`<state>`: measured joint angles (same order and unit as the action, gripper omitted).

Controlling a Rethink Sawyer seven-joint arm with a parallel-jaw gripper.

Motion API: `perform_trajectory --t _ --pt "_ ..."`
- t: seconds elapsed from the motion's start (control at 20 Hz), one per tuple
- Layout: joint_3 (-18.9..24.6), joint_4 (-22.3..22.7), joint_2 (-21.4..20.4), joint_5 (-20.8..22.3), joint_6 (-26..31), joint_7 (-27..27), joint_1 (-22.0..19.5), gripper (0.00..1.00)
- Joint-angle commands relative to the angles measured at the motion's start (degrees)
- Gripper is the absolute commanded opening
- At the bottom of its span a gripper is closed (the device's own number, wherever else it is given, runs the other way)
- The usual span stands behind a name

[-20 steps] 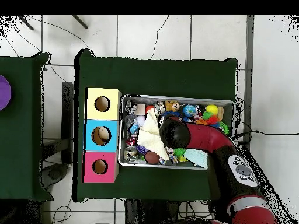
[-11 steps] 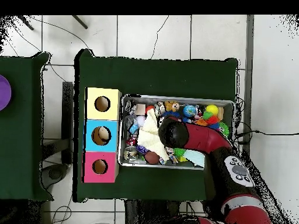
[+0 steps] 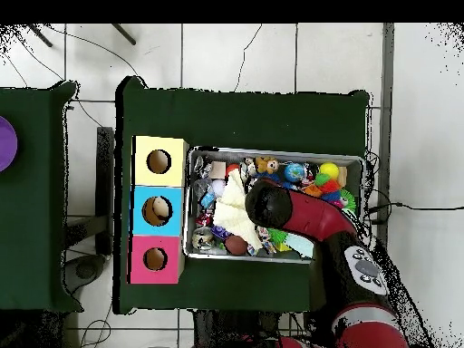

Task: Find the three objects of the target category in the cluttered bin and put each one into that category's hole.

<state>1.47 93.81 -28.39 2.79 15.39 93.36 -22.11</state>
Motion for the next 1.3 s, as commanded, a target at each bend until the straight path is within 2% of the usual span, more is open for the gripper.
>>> perform_trajectory --t 0.05,0.3,0.55,1.0,1.05,1.3 --pt "-2.81 0.81 3.88 -6.74 -7.43 19.57 1.52 0.0" --pt "-5.43 0.02 4.63 -11.61 -8.92 22.85 3.7 0.0" --pt "-4.79 -1.6 6.6 -16.07 -11.55 24.92 3.74 0.0" --pt "-5.68 -2.78 7.56 -17.0 -12.88 23.24 4.09 0.0" --pt "-5.1 -2.44 7.47 -16.69 -13.96 22.93 3.55 1.0" --pt "-6.96 -3.35 7.14 -16.97 -11.49 22.17 5.08 1.0"
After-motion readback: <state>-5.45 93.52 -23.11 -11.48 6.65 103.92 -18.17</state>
